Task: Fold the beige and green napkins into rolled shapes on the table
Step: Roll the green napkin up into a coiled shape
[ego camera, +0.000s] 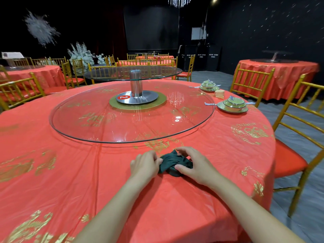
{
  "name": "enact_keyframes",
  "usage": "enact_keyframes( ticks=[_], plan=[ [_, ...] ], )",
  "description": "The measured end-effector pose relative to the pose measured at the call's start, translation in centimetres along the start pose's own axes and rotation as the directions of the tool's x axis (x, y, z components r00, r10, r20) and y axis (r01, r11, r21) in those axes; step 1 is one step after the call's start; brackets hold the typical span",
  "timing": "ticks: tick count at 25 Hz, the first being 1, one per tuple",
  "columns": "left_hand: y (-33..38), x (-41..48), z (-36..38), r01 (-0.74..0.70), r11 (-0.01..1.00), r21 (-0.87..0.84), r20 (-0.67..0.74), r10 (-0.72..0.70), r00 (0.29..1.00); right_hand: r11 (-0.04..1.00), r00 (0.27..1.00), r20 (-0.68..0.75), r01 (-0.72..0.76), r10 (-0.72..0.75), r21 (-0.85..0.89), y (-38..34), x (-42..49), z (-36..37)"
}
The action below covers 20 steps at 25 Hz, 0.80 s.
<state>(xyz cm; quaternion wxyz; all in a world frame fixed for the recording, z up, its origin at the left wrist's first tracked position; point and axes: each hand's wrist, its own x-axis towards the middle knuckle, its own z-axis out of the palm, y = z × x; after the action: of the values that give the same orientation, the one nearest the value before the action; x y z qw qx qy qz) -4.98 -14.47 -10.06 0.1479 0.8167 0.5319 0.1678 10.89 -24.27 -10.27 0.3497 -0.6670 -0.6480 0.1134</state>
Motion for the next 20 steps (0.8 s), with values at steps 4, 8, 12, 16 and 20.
enact_keyframes(
  ticks=[4,8,12,16,20],
  plan=[
    [0.6,-0.6,0.8,-0.06,0.991,0.121,-0.04,0.066,0.997,0.995,0.997,0.006,0.078,-0.078,-0.056,0.5,-0.8,0.3],
    [-0.5,-0.7,0.9,-0.498,0.862,0.099,-0.225,0.507,0.832,0.994,0.995,-0.006,0.1,-0.1,-0.052,0.8,-0.6,0.6],
    [-1.8,-1.5,0.8,-0.8,0.598,0.047,-0.09,0.801,0.592,0.994,0.995,0.01,0.103,-0.102,-0.033,1.2,-0.5,0.4],
    [-2.0,-1.3,0.6,-0.751,0.631,-0.194,-0.059,0.757,0.651,0.999,0.996,0.075,0.052,-0.052,0.003,1.1,-0.8,-0.2],
    [-1.4,0.0,0.5,-0.714,0.657,-0.241,-0.078,0.721,0.689,1.0,0.996,0.093,0.005,-0.006,0.008,1.2,-0.5,-0.6]
  ],
)
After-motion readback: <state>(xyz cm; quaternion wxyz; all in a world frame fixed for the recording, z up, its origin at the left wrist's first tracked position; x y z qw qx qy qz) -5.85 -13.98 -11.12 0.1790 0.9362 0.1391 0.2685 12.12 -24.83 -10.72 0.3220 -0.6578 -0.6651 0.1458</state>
